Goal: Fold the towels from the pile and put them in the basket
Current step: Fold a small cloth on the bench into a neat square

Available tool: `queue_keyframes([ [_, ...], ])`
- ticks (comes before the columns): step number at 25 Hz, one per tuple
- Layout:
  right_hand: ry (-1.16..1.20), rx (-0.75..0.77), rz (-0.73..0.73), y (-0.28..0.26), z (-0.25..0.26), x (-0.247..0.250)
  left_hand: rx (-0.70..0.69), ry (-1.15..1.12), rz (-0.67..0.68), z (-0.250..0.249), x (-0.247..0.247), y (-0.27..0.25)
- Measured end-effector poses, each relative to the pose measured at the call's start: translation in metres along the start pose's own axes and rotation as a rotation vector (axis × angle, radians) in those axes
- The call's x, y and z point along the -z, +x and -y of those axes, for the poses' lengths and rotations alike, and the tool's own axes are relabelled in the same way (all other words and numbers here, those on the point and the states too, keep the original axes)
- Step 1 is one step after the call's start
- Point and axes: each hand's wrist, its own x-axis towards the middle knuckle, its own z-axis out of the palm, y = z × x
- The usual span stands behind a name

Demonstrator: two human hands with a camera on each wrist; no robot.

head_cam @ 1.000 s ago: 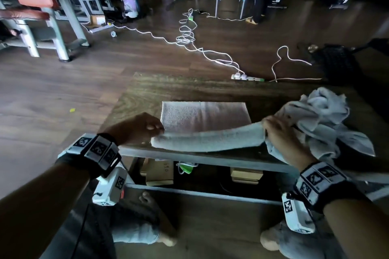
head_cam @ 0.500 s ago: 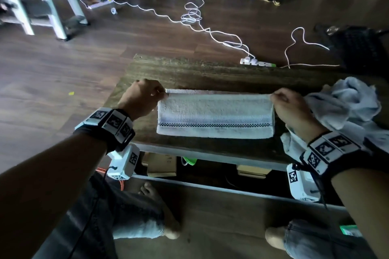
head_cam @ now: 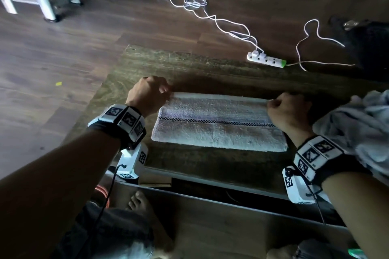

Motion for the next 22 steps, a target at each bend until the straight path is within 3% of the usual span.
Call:
queue_keyframes([
  [5, -0.002, 0.111, -0.041, -0.004, -0.005, 0.003, -0.007, 0.064, 0.064, 0.002, -0.002, 0.001],
  [10, 0.07, 0.156, 0.155, -0.02, 0.002, 0.034, -0.007, 0.168, 0.159, -0.009, 0.015, -0.005],
  [13, 0.174, 0.195, 0.057, -0.033, 0.001, 0.058, -0.059, 0.141, 0.148, -0.021, 0.037, -0.015],
  [16, 0.334, 0.269, -0.053, -0.046, 0.004, 0.088, -0.142, 0.104, 0.07, -0.035, 0.067, -0.021],
  [20, 0.49, 0.36, -0.275, -0.062, 0.004, 0.122, -0.214, 0.061, -0.183, -0.043, 0.105, -0.037],
  [22, 0.619, 0.397, -0.301, -0.073, -0.004, 0.126, -0.309, 0.011, -0.274, -0.044, 0.113, -0.057],
])
